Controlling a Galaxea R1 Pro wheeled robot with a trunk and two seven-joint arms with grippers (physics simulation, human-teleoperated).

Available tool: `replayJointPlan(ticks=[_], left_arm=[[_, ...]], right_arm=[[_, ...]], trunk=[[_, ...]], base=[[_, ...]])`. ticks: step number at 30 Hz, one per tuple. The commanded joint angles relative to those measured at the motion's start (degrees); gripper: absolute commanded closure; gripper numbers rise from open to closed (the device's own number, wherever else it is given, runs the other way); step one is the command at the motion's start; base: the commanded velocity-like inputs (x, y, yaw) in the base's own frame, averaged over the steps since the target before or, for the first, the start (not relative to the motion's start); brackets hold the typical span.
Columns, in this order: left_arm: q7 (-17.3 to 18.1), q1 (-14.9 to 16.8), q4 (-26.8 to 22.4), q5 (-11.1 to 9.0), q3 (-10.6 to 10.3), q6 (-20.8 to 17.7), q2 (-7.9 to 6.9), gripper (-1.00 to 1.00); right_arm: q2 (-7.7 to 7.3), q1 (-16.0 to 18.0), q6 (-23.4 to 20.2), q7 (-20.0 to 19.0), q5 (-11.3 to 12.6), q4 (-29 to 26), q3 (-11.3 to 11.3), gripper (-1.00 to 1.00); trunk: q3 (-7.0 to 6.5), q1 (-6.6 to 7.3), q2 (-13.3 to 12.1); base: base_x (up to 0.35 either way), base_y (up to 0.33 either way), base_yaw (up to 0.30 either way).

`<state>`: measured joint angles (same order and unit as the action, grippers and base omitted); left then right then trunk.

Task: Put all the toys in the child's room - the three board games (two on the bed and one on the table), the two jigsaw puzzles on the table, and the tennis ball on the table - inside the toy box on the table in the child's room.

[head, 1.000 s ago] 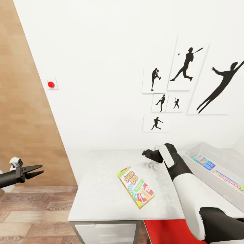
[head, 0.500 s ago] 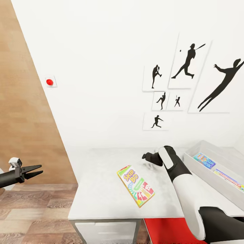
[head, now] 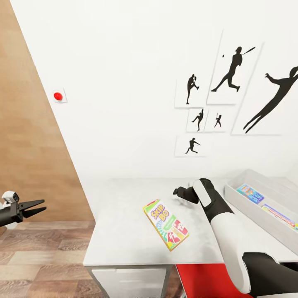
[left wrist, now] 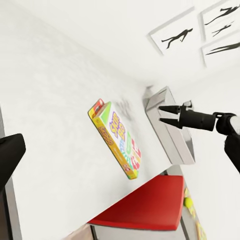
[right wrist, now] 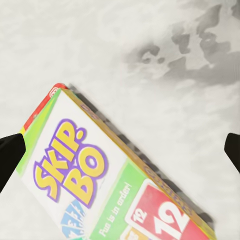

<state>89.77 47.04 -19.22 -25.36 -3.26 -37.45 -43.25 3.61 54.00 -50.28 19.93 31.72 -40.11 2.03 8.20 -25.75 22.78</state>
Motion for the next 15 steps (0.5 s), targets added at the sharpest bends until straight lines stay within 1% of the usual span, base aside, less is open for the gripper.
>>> replayJointPlan(ticks=[1,6,15], left_arm=[[0.2,0.1,0.0,-0.5,-0.3,-0.6,-0.06,-1.00],[0.2,0.1,0.0,-0.9,-0.3,-0.6,-0.09,-1.00],[0.2,0.1,0.0,-1.0,-0.3,-0.6,-0.15,-1.00]], right_arm=[[0.06,0.1,-0.1,0.5,0.7,-0.1,0.2,-1.00],[-0.05,0.1,-0.5,0.3,1.3,0.0,0.3,-1.00],[-0.31,-0.6,-0.6,0.2,1.4,0.2,0.3,-1.00]], trunk=[[0.23,-0.04,0.1],[0.70,-0.04,0.1],[1.55,-0.04,0.1]], base=[[0.000,0.000,0.000],[0.000,0.000,0.000],[0.000,0.000,0.000]])
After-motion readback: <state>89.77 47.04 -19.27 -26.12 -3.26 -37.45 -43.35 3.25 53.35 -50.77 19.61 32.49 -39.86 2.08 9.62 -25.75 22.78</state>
